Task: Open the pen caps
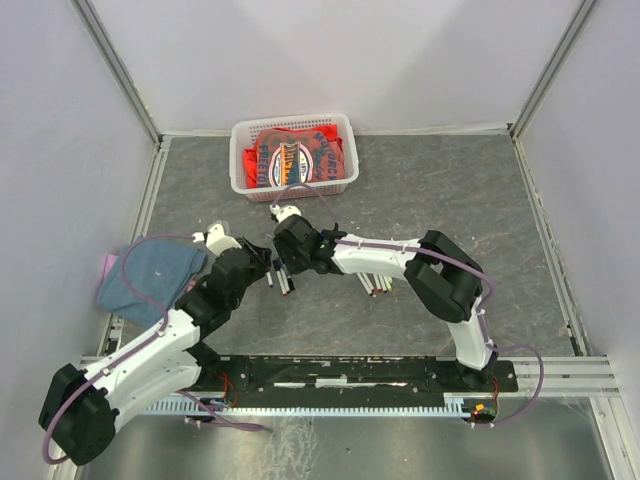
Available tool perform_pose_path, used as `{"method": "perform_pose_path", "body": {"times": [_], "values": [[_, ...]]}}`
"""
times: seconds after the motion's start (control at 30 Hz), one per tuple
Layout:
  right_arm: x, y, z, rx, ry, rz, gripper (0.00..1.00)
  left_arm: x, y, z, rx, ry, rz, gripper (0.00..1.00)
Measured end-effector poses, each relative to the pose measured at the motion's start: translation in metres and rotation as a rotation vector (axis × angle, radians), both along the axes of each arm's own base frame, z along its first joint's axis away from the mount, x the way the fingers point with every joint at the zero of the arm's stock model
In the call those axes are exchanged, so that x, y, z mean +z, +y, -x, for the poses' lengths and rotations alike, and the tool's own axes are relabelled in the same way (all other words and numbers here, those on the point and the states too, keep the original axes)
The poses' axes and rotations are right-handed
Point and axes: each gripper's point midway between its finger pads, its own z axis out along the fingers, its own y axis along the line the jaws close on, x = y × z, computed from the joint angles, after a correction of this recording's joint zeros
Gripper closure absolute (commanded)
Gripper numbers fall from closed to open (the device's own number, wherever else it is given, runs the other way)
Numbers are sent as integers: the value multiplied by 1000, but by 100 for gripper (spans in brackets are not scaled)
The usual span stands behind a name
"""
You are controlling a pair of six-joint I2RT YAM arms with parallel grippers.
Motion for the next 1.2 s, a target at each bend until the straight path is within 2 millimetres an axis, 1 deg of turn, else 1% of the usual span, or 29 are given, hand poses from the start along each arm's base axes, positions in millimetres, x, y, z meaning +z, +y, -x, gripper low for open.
{"method": "perform_pose_path", "body": {"times": [0.1, 0.3, 0.57, 0.8, 0.93, 1.2], "values": [[-5, 3, -2, -2, 7, 9, 58, 0, 1, 1, 2, -2, 2, 63], [-15, 0, -1, -8, 21, 47, 58, -1, 3, 2, 3, -5, 5, 63], [-16, -2, -4, -23, 12, 70, 58, 1, 3, 2, 3, -11, 10, 63], [-25, -1, -5, -24, 17, 94, 58, 0, 3, 3, 6, -9, 13, 63], [-25, -1, -5, -25, 13, 104, 59, 0, 3, 3, 6, -10, 14, 63], [-26, -8, -7, -45, 2, 145, 61, 2, 4, 4, 7, -18, 20, 63]]}}
